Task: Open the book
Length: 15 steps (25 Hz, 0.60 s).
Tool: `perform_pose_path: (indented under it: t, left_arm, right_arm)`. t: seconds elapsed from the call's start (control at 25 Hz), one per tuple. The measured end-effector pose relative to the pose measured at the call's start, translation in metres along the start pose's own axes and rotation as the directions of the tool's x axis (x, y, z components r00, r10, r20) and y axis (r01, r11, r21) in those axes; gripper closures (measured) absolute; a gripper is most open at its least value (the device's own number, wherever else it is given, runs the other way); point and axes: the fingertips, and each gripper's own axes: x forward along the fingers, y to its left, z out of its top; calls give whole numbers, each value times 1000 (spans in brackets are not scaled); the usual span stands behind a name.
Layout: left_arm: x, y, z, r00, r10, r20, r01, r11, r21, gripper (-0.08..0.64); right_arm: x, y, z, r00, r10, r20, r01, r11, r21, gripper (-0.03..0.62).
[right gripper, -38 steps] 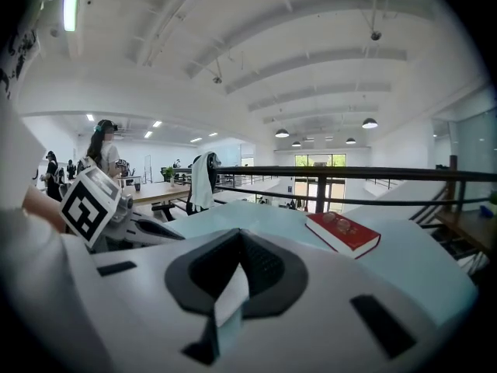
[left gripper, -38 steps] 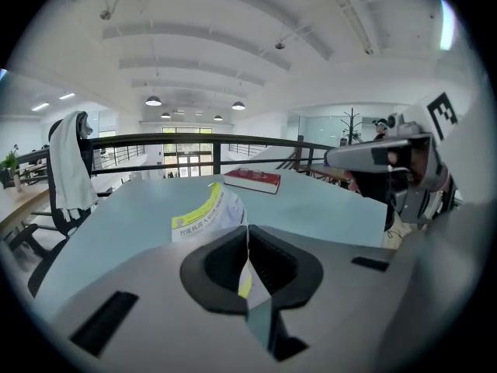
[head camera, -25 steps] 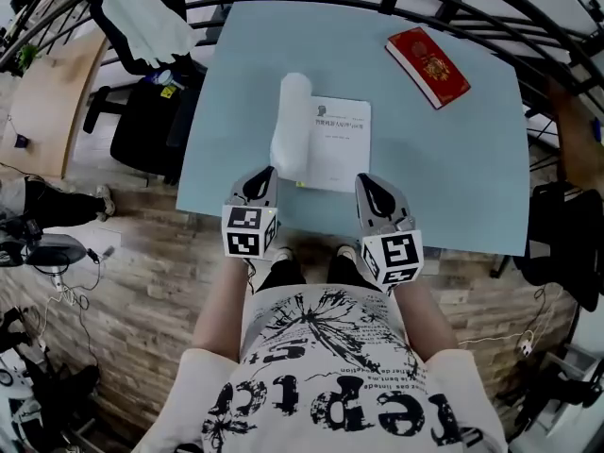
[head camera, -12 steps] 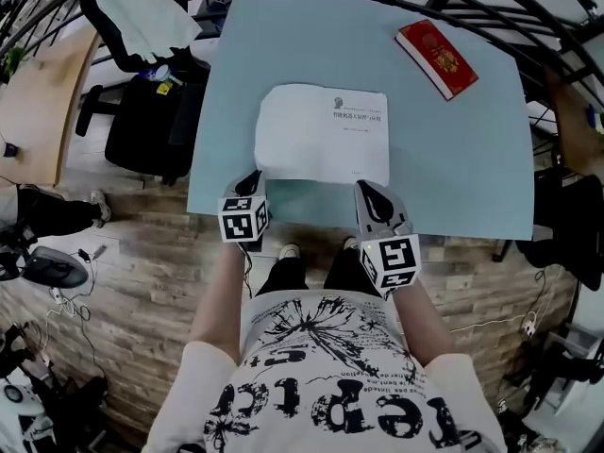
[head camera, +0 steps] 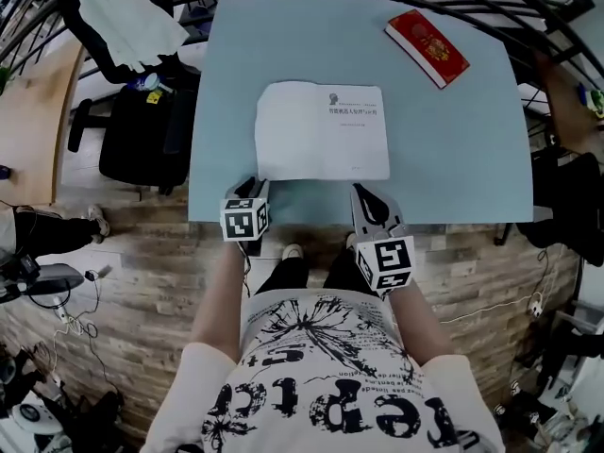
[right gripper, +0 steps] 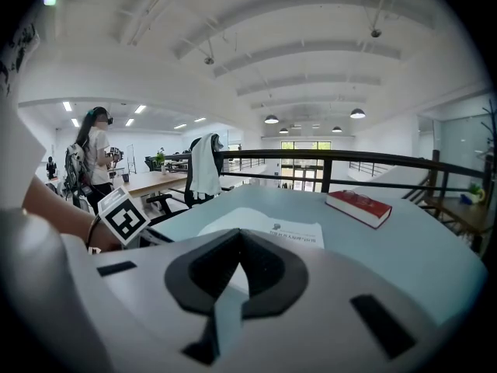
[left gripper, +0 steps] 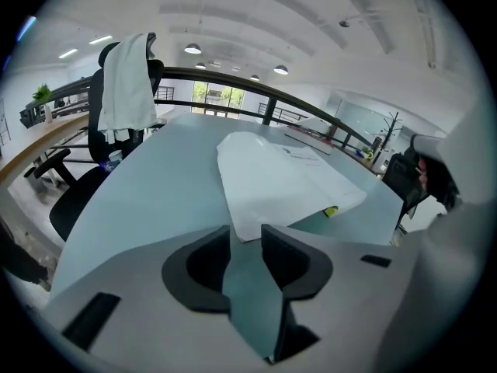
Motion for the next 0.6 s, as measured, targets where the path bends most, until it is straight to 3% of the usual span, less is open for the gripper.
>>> perform_pose_path:
  t: [0.28, 0.44, 0.6]
  left_arm:
    - [-33, -17, 47, 991, 5, 133, -10, 999, 37, 434]
    - [-59, -40, 89, 970, -10, 243, -13, 996, 91, 445]
    - [-88, -72, 130, 935, -55, 352, 6, 990, 139, 498]
  right_arm:
    - [-8, -15, 19, 999, -4, 48, 4, 1000, -19, 581]
    - [-15, -25, 37, 996, 8, 86, -4, 999, -43, 581]
    - [-22, -38, 58, 990, 25, 136, -16, 998, -65, 581]
